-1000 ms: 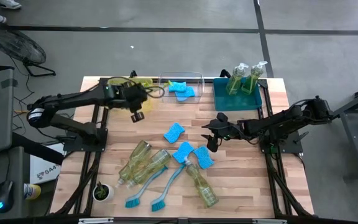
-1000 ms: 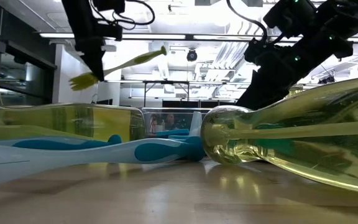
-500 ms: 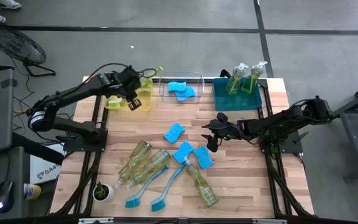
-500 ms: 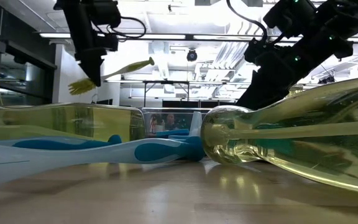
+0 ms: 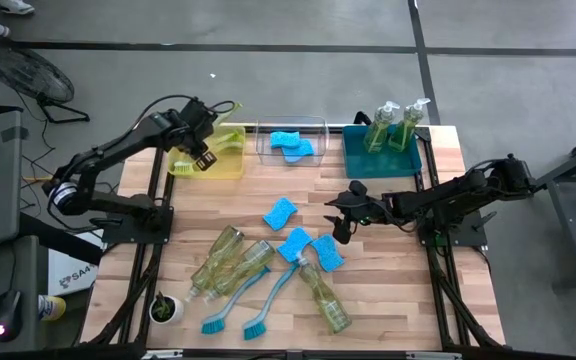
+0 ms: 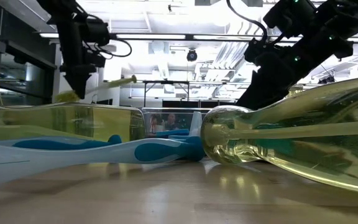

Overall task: Pick & Place Kitchen Sink Supplies
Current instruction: Put the yellow dish brush into the yellow bin

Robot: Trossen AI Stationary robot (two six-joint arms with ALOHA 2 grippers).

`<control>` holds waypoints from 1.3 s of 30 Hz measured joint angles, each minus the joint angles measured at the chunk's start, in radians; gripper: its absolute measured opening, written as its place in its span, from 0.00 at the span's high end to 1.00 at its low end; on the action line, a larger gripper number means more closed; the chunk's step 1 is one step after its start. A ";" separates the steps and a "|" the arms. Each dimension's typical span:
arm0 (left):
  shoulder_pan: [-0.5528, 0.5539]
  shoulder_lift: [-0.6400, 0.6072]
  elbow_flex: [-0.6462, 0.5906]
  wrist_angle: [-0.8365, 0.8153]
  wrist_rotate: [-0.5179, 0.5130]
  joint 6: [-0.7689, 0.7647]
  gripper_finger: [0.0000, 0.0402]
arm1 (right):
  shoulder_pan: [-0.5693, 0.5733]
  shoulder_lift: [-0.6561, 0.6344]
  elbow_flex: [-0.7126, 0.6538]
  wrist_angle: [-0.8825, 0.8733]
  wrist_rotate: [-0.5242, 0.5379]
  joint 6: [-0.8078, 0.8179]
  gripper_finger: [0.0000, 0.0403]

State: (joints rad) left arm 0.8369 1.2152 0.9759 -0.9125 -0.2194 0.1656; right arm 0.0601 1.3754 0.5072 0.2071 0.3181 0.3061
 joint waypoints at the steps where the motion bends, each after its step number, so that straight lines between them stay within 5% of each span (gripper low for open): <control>1: 0.010 0.000 -0.006 0.008 -0.002 0.005 0.79 | 0.000 0.000 0.000 0.000 0.008 0.000 0.44; 25: 0.040 0.239 -0.023 0.013 -0.112 0.067 0.81 | 0.000 0.000 0.000 0.000 0.012 -0.011 0.44; 39: 0.040 0.249 -0.022 -0.071 -0.157 0.144 0.81 | 0.000 0.000 0.000 0.000 0.016 -0.019 0.44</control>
State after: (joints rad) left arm 0.8772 1.4639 0.9535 -0.9840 -0.3763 0.3099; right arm 0.0599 1.3754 0.5072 0.2068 0.3341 0.2874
